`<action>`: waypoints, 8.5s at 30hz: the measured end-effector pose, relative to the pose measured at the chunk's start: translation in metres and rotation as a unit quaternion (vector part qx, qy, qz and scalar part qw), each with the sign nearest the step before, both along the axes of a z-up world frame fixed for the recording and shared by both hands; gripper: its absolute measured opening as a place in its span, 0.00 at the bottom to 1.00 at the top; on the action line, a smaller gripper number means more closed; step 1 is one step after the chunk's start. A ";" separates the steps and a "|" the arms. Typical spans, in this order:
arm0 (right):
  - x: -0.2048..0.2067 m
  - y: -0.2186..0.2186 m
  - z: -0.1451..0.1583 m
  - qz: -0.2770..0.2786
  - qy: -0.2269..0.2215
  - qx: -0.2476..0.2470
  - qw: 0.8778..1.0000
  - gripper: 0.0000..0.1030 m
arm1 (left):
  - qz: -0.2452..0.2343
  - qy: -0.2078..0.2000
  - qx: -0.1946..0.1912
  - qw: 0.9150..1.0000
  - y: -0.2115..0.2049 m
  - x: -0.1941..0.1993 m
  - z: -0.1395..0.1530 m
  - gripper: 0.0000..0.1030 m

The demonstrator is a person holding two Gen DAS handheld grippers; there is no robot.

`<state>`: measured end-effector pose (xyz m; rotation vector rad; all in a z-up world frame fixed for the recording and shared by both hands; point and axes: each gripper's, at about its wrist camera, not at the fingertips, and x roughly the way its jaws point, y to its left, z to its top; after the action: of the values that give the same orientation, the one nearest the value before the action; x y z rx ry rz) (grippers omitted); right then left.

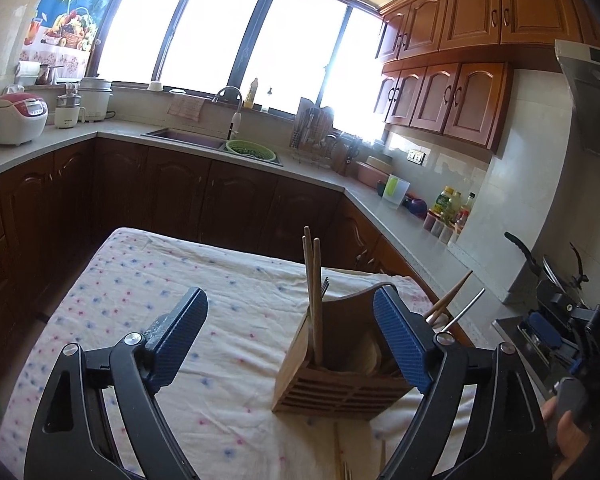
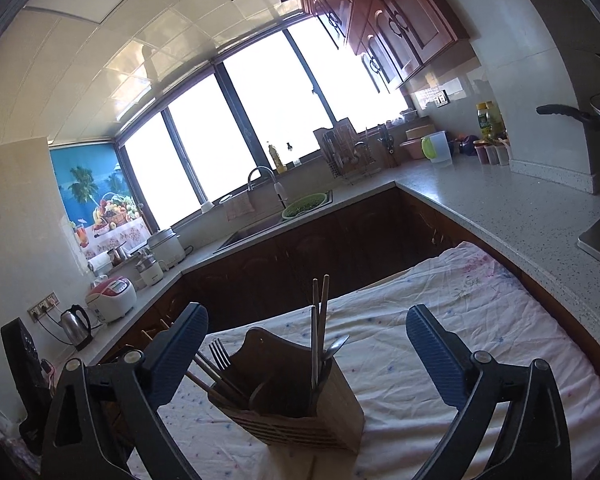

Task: Organize utensils

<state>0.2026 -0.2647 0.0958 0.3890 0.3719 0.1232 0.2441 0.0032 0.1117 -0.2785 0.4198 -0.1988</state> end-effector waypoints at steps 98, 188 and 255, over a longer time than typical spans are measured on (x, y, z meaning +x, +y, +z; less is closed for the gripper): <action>-0.045 0.060 -0.127 0.086 0.237 -0.085 0.964 0.05 | -0.118 0.198 0.089 0.969 -0.013 -0.063 -0.105 0.04; 0.038 0.029 -0.018 0.021 0.063 -0.069 0.995 0.06 | -0.032 -0.027 0.019 0.999 -0.021 0.026 0.001 0.06; -0.142 0.044 -0.033 -0.003 -0.013 -0.064 0.998 0.99 | 0.058 0.000 0.050 0.997 0.024 -0.153 -0.052 1.00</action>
<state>0.0602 -0.2204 0.0626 0.2624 0.3501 0.0974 0.0910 0.0273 0.0596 -0.2049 0.4107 -0.0634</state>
